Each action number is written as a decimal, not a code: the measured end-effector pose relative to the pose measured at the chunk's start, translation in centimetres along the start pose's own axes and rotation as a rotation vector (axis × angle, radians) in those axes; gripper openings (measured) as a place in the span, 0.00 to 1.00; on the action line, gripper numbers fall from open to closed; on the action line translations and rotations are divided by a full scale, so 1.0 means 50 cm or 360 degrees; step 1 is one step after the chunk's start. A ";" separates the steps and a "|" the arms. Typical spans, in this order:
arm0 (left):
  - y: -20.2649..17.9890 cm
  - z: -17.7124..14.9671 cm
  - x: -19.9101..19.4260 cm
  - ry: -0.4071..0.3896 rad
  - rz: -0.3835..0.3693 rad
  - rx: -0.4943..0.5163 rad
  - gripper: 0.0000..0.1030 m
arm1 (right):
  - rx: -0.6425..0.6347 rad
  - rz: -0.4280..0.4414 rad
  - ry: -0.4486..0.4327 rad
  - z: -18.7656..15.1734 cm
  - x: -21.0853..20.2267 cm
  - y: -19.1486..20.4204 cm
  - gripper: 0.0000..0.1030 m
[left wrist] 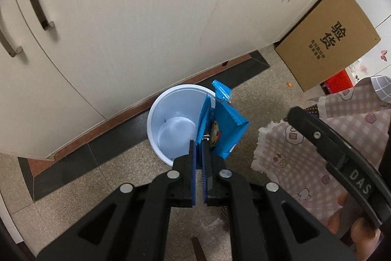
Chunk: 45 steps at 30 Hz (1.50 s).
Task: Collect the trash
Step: 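Carry the blue wrapper to the wastebasket with the left gripper, then open the left gripper to drop the wrapper into the wastebasket, then grasp the green crumpled wrapper with the right gripper while the left grasps the milk carton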
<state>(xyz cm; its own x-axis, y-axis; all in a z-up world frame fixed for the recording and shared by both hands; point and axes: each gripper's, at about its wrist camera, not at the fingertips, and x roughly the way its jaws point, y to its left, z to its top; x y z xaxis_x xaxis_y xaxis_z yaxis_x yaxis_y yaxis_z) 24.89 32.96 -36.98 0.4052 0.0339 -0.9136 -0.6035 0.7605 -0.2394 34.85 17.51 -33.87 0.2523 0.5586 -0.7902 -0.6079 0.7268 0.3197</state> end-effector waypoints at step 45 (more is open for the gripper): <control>-0.166 -0.089 -0.490 -0.0640 -0.0183 0.0199 0.64 | 0.0024 -0.0249 -0.0827 -0.079 -0.558 0.066 0.69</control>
<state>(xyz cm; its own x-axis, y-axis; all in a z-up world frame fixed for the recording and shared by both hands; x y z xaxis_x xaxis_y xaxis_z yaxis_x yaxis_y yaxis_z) 16.91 22.90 -14.06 0.7152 0.1753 -0.6765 -0.4609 0.8460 -0.2680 22.81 2.75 -12.84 0.6804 0.5643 -0.4675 -0.5232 0.8208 0.2293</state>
